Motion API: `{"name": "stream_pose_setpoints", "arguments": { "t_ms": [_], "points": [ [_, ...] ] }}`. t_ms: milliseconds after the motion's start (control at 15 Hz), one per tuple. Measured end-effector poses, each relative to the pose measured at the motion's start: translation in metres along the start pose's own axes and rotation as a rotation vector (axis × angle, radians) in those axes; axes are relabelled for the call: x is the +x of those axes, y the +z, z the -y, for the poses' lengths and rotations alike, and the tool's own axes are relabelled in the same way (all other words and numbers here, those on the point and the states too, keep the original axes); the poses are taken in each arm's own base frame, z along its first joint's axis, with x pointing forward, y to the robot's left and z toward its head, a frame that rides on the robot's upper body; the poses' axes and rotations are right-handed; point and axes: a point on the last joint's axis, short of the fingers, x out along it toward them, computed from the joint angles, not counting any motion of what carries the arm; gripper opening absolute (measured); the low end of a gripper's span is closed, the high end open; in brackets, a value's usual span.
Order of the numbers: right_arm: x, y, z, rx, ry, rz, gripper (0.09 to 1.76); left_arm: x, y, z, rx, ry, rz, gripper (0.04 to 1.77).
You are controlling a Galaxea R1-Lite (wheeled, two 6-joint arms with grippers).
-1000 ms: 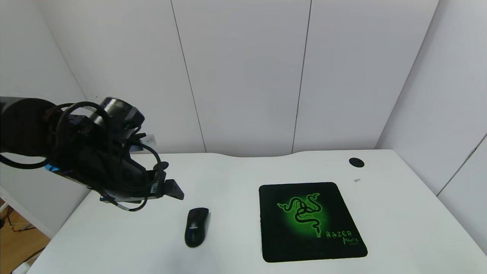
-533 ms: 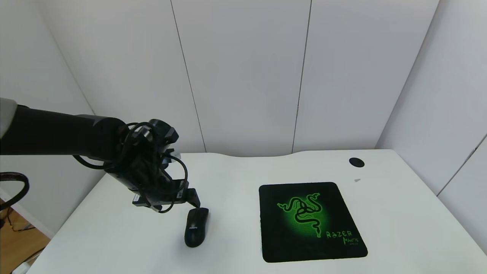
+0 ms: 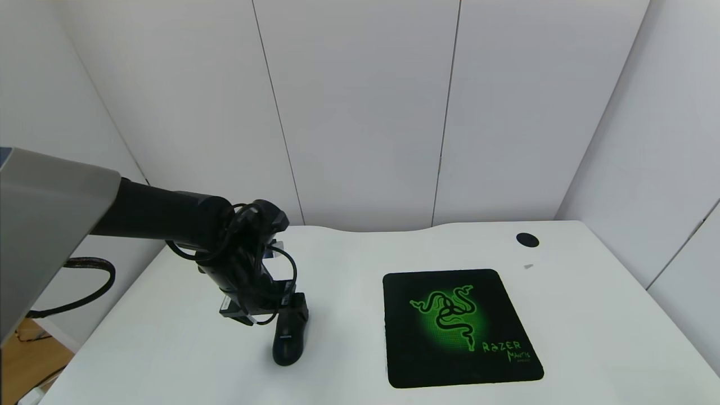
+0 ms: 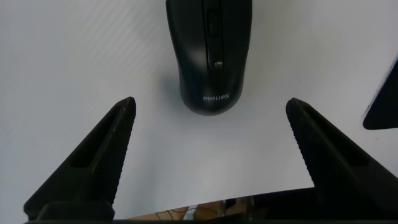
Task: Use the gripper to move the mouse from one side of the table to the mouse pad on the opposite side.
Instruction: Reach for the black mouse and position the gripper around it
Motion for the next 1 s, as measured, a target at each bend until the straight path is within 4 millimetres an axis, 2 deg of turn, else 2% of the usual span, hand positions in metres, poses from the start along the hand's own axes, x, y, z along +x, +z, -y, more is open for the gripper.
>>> {"name": "stream_pose_setpoints", "arguments": {
  "t_ms": [400,1000],
  "points": [
    [0.0,0.0,0.0,0.0,0.0,0.0,1.71,0.026,-0.002,0.006,-0.045,0.016,-0.025,1.72],
    [0.0,0.0,0.0,0.0,0.0,0.0,1.71,0.046,0.0,0.009,-0.067,0.063,-0.017,1.72]
  ]
}}
